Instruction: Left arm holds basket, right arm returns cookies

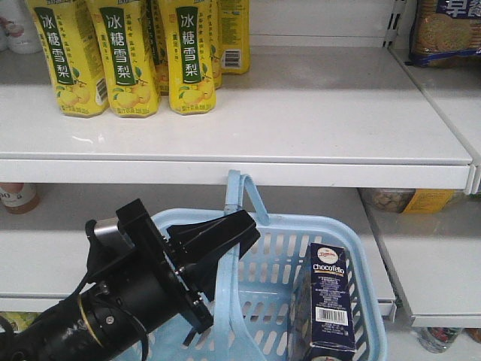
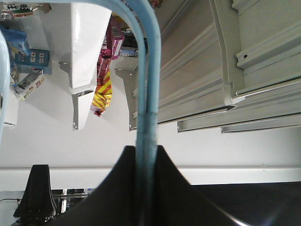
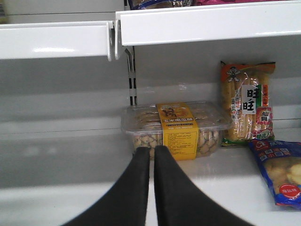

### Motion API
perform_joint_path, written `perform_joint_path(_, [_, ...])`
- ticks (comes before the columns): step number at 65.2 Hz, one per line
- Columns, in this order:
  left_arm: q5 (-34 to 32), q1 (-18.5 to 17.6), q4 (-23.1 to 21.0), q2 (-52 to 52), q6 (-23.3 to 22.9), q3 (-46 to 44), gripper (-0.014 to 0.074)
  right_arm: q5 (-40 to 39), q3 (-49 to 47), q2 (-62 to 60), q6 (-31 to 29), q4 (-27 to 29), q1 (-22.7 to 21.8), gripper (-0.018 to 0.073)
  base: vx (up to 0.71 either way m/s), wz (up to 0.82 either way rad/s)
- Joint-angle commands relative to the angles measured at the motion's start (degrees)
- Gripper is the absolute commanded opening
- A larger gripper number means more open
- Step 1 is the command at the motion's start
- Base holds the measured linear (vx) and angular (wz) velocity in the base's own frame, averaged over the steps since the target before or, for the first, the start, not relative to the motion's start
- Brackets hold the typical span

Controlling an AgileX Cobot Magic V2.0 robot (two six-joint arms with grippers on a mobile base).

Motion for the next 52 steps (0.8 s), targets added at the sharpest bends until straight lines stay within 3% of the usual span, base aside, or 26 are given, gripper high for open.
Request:
perform_joint_path(1, [-15.5, 0.4, -4.0, -1.8, 0.3, -1.6, 0.0000, -4.1, 1.1, -0.7, -0.2, -0.2, -0.2, -0.0006, 0.00, 0.00])
perform_joint_path(52, [-15.5, 0.4, -4.0, -1.8, 0.3, -1.6, 0.0000, -4.1, 1.1, -0.7, -0.2, -0.2, -0.2, -0.0006, 0.00, 0.00])
